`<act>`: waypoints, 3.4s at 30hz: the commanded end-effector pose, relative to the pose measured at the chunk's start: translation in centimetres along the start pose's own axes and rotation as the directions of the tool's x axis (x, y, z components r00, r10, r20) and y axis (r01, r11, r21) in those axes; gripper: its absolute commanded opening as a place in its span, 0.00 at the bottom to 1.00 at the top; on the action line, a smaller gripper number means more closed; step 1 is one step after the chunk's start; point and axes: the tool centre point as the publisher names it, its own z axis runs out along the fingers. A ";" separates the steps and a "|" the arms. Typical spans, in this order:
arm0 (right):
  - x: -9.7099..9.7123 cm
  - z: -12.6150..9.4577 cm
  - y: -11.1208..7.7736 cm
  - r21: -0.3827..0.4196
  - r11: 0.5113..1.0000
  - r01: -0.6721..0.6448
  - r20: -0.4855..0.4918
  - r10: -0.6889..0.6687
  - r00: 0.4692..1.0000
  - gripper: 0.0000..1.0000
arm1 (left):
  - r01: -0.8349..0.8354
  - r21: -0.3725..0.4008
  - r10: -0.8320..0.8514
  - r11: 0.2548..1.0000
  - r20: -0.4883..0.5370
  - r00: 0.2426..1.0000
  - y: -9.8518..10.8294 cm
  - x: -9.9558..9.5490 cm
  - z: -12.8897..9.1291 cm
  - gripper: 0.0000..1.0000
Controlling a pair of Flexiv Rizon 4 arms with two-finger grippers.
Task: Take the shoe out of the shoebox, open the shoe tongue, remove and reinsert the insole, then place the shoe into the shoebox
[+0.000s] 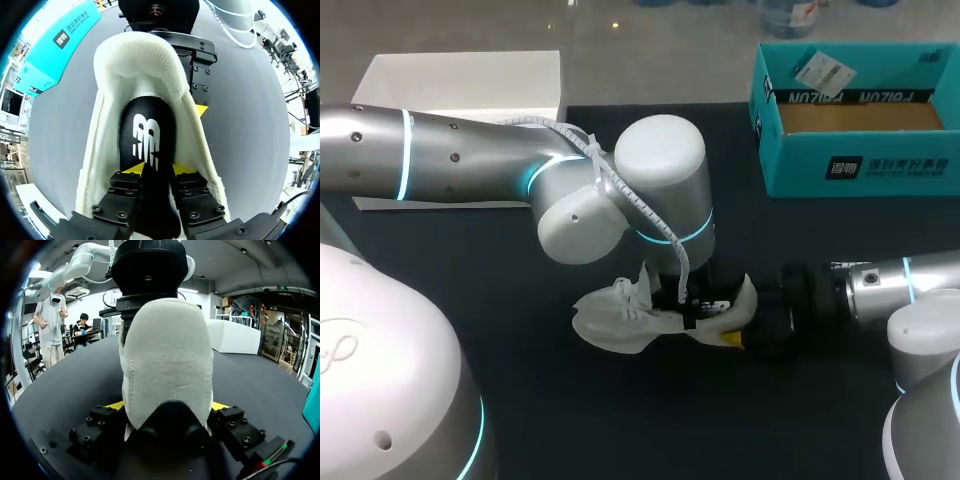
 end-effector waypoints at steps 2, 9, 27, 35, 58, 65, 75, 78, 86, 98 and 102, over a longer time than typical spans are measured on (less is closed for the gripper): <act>-0.1 0.4 0.1 0.004 1.000 -0.001 0.001 0.001 1.000 0.00 | 0.027 0.009 -0.028 1.000 0.092 0.995 0.2 0.7 7.2 0.25; -0.1 0.4 0.1 0.004 1.000 -0.001 0.001 0.001 1.000 0.00 | 0.044 0.053 -0.052 0.998 0.157 0.986 0.4 0.2 5.4 0.00; -0.1 0.4 0.1 0.004 1.000 -0.001 0.001 0.001 1.000 0.00 | 0.106 0.080 -0.107 0.991 0.005 0.994 0.9 -1.6 -1.7 0.00; -0.1 0.4 0.1 0.004 1.000 -0.001 0.001 0.001 1.000 0.00 | 0.122 0.104 -0.111 0.987 -0.102 0.989 1.1 -1.8 -5.0 0.00; -0.1 0.4 0.1 0.004 1.000 -0.001 0.001 0.001 1.000 0.00 | 0.073 0.212 0.015 0.975 -0.386 0.922 0.1 0.3 -9.0 0.00; -0.1 0.4 0.1 0.004 1.000 -0.001 0.001 0.001 1.000 0.00 | 0.070 0.197 0.009 0.978 -0.377 0.926 -0.2 0.9 -8.1 0.47; -0.1 0.4 0.1 0.004 1.000 -0.001 0.001 0.001 1.000 0.00 | 0.091 0.199 -0.022 0.976 -0.321 0.947 -0.1 0.9 -7.3 0.64; -0.1 0.4 0.1 0.004 1.000 -0.001 0.001 0.001 1.000 0.00 | 0.087 0.210 -0.019 0.974 -0.309 0.951 -0.4 1.2 -7.3 0.64; -0.1 0.4 0.1 0.004 1.000 -0.001 0.001 0.001 1.000 0.00 | 0.053 0.230 0.011 0.972 -0.268 0.963 -1.5 1.8 -6.7 0.63; -0.1 0.4 0.1 0.004 1.000 -0.001 0.001 0.001 1.000 0.00 | 0.068 0.240 -0.004 0.968 -0.259 0.966 -2.6 1.0 -6.3 0.21; -0.1 0.4 0.1 0.004 1.000 -0.001 0.001 0.001 1.000 0.00 | 0.076 0.237 -0.014 0.968 -0.254 0.967 -2.1 0.7 -6.7 0.00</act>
